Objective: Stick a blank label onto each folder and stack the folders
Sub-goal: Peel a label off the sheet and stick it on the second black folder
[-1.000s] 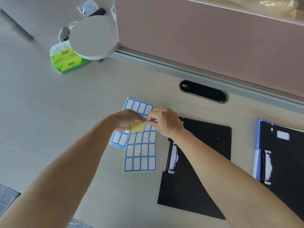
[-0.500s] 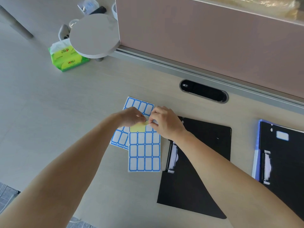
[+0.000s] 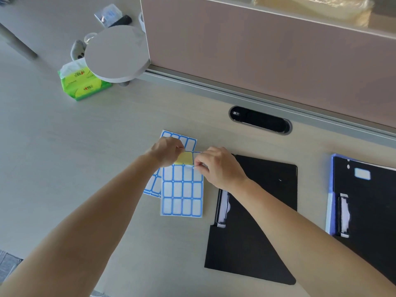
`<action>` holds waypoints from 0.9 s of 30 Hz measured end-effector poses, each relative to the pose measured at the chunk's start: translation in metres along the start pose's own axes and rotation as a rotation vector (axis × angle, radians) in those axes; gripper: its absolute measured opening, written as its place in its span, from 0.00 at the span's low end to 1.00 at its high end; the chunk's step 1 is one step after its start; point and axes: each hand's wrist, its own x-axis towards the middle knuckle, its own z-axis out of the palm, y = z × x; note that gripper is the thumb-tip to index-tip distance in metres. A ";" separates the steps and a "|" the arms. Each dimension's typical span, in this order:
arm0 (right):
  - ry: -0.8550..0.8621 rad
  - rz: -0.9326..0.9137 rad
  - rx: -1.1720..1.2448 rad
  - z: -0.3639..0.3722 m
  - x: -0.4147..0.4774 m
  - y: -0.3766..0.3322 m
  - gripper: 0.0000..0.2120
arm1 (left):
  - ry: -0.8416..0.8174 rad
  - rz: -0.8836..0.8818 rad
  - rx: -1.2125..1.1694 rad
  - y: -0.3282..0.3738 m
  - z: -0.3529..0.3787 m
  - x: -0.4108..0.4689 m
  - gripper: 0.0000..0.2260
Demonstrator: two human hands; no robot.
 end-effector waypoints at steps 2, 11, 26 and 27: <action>0.014 0.020 0.018 -0.006 -0.004 0.000 0.04 | 0.013 0.005 0.006 -0.005 0.003 0.003 0.12; 0.142 0.720 0.633 -0.041 -0.035 0.005 0.06 | 0.036 0.075 -0.467 0.018 -0.011 -0.018 0.09; 0.372 1.035 0.849 -0.096 -0.126 0.006 0.02 | -0.345 0.139 -0.802 0.147 0.017 -0.091 0.04; 0.373 1.044 0.848 -0.097 -0.132 0.007 0.03 | -0.346 0.144 -0.781 0.151 0.020 -0.092 0.04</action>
